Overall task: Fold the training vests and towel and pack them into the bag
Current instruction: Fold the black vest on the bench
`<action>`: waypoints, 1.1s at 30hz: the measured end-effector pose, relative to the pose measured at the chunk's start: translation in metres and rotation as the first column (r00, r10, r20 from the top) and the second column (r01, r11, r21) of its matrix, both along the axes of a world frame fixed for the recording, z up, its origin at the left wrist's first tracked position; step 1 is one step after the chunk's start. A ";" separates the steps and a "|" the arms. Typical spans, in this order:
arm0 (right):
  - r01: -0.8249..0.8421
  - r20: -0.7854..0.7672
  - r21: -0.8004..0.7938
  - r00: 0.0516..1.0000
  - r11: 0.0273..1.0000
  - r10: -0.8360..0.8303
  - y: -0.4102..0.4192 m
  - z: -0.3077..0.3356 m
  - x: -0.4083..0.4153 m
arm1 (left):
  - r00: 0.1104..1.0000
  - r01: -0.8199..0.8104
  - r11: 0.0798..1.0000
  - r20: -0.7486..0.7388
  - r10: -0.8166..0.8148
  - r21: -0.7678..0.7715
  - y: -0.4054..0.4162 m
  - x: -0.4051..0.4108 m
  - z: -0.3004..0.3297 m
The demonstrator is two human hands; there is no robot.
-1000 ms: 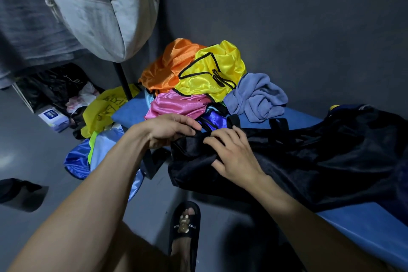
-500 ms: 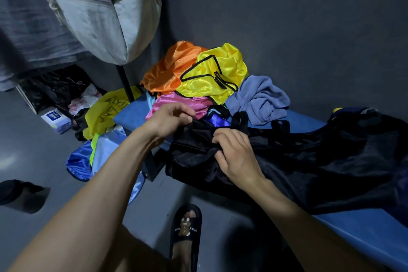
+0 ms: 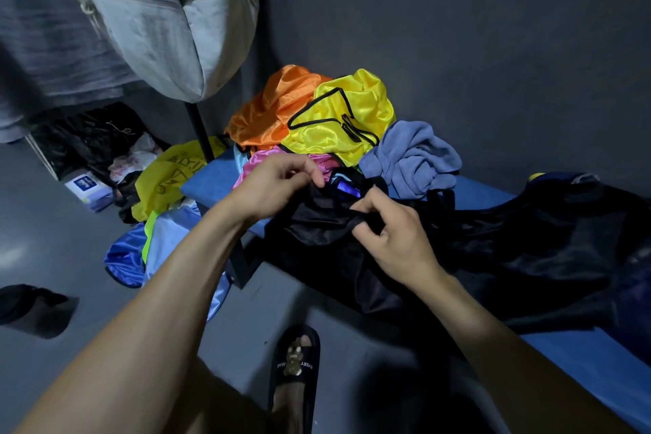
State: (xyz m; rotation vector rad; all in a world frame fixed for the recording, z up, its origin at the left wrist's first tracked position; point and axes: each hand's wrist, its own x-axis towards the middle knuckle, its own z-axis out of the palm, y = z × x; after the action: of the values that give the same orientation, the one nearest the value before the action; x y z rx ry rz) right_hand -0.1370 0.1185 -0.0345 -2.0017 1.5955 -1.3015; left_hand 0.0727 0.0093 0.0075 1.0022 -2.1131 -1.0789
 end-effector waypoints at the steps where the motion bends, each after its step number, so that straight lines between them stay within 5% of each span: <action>1: -0.017 0.017 0.031 1.000 0.999 0.016 -0.001 0.002 -0.002 | 0.998 0.012 0.997 -0.062 -0.008 0.072 0.004 -0.001 0.004; 3: -0.037 0.052 0.064 0.998 0.997 0.033 -0.003 0.005 -0.005 | 0.996 0.082 0.991 -0.054 -0.076 0.110 0.009 -0.003 0.013; 9: -0.004 0.148 0.065 0.989 0.998 -0.005 -0.008 0.008 -0.006 | 0.947 0.265 0.956 0.221 -0.234 -0.124 0.017 0.000 0.013; 14: 0.013 0.204 0.090 0.978 0.996 -0.032 -0.006 0.009 -0.007 | 0.980 0.197 0.956 0.063 -0.187 -0.220 0.014 -0.005 0.012; 20: 0.032 0.169 -0.010 0.985 0.999 -0.030 0.009 0.009 -0.011 | 0.988 -0.015 0.993 -0.152 0.033 0.120 0.010 -0.003 0.007; 27: -0.092 -0.100 -0.031 0.991 0.995 0.088 0.024 0.002 -0.021 | 0.904 -0.082 0.854 -0.322 0.280 0.513 0.002 -0.002 0.002; 33: -0.129 -0.301 -0.044 0.947 0.991 0.110 0.023 -0.007 -0.007 | 0.896 -0.090 0.810 -0.308 0.320 0.579 -0.001 -0.006 0.000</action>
State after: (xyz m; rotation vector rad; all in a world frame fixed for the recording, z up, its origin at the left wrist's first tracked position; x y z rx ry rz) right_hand -0.1441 0.1413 -0.0414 -2.3879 1.5401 -1.0560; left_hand 0.0664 0.0079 0.0074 1.1229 -1.3449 -1.6667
